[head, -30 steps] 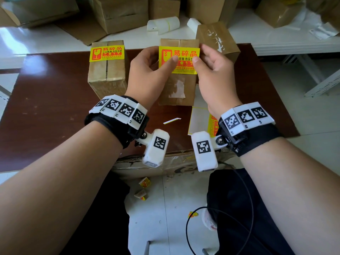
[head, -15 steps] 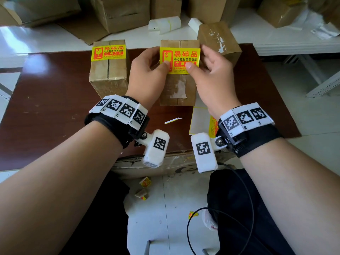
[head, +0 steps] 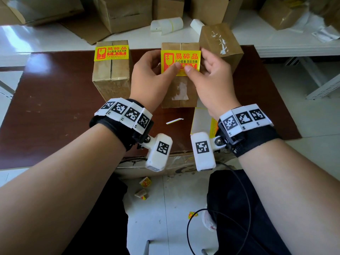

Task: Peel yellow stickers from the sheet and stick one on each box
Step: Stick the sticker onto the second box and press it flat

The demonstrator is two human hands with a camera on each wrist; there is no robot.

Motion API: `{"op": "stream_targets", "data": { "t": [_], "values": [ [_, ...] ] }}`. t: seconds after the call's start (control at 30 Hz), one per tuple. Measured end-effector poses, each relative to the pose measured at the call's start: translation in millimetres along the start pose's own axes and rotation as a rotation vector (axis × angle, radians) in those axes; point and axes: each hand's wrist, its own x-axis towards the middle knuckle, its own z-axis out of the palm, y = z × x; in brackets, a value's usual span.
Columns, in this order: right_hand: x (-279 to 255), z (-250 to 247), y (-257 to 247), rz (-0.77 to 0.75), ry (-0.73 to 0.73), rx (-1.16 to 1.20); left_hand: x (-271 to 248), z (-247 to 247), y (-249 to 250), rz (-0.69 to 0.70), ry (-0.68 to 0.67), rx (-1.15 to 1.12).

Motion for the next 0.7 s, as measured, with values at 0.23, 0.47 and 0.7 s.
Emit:
{"op": "stream_targets", "data": {
  "t": [0.23, 0.47, 0.7],
  "values": [
    [-1, 7, 0, -0.031, 0.038, -0.081, -6, 2, 1, 0.009, 0.014, 0.03],
    [2, 1, 3, -0.074, 0.064, -0.111, -1, -3, 4, -0.018, 0.027, 0.035],
    [4, -6, -1, -0.051, 0.11, -0.097, 7, -11, 8, 0.035, -0.07, 0.03]
  ]
}}
